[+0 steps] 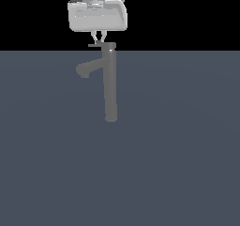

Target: Turn on the faucet by rotating a designated handle.

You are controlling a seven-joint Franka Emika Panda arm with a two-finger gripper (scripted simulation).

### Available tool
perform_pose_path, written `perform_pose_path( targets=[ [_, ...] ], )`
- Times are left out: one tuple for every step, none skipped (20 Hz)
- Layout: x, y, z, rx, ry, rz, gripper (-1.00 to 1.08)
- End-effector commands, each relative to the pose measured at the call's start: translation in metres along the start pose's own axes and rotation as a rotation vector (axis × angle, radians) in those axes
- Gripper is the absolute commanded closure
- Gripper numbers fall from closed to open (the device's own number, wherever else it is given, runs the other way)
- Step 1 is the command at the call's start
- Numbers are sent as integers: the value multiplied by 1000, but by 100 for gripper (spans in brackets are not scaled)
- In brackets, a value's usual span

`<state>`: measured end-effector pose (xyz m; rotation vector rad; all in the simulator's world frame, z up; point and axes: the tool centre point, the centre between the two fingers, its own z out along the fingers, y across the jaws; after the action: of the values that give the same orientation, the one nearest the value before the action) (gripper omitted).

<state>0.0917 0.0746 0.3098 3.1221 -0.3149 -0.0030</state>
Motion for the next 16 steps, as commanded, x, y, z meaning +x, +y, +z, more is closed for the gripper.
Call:
perform_pose_path(
  targets=[
    [5,-3,6,3,1,4,108],
    [6,-3,7,3,2,5,108],
    [6,-4,8,3,2,5,108],
    [7,-4,9,4,2,6,108],
    [7,-4,9,4,2,6,108],
    [7,-4,9,4,2,6,108],
    [7,-4,9,4,2,6,108],
    [7,-4,9,4,2,6,108],
    [6,-4,9,4,1,5,108],
    [4,-5,9,4,1,5,108],
    [1,-6,9,4,1,5,108],
    [-2,-7,9,4,1,5,108],
    [-5,-8,9,4,1,5,108],
    [-8,-8,9,4,1,5,108],
    [-11,-9,9,4,1,5,108],
    [-14,-10,9,4,1,5,108]
  ],
)
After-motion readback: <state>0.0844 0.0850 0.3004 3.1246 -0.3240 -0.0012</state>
